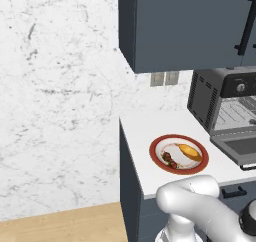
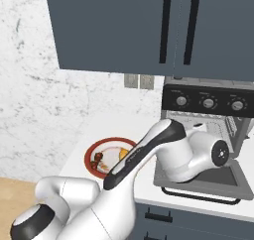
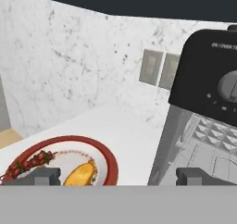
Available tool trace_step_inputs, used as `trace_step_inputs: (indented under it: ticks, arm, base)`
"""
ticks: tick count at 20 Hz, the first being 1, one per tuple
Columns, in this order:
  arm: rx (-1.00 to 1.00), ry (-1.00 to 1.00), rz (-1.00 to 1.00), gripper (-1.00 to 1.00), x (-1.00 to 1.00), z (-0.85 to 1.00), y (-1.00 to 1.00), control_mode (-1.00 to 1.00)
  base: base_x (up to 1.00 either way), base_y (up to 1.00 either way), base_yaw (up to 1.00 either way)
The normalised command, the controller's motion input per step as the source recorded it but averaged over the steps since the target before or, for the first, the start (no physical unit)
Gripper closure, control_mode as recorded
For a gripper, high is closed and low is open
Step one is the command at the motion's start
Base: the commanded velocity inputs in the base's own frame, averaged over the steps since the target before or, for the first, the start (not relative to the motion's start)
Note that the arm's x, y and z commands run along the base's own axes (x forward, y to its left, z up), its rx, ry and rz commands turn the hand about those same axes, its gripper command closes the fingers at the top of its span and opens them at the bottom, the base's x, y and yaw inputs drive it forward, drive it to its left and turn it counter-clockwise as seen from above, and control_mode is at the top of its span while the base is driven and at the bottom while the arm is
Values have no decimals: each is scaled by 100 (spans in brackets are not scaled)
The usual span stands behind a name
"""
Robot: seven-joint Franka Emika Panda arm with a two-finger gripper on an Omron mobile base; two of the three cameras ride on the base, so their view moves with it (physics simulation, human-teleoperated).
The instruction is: Pick up the kebab skewer and baguette bread, and place them inside the toaster oven. Close the toaster oven door and start by setting the timer.
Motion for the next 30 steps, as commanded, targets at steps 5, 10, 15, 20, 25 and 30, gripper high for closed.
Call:
trace_step_inputs:
  ticks: [5,10,15,20,25,30]
  arm:
    - [1,-8,-1,-100,52,-7,-13,-100]
    - [5,-12,0,-100,43,-44,-7,-100]
    - [9,-13,-6,-100,47,-41,-12,-100]
    - [3,-2,-13,-100,64,-4,-54,-100]
    - [4,0,-7,-100,62,-27,-56,-100]
    - [12,-1,0,-100,49,-26,-34,-100]
  base:
    - [0,0,0]
    - [0,0,0]
    - [0,0,0]
    - [0,0,0]
    - [0,0,0]
    - [0,0,0]
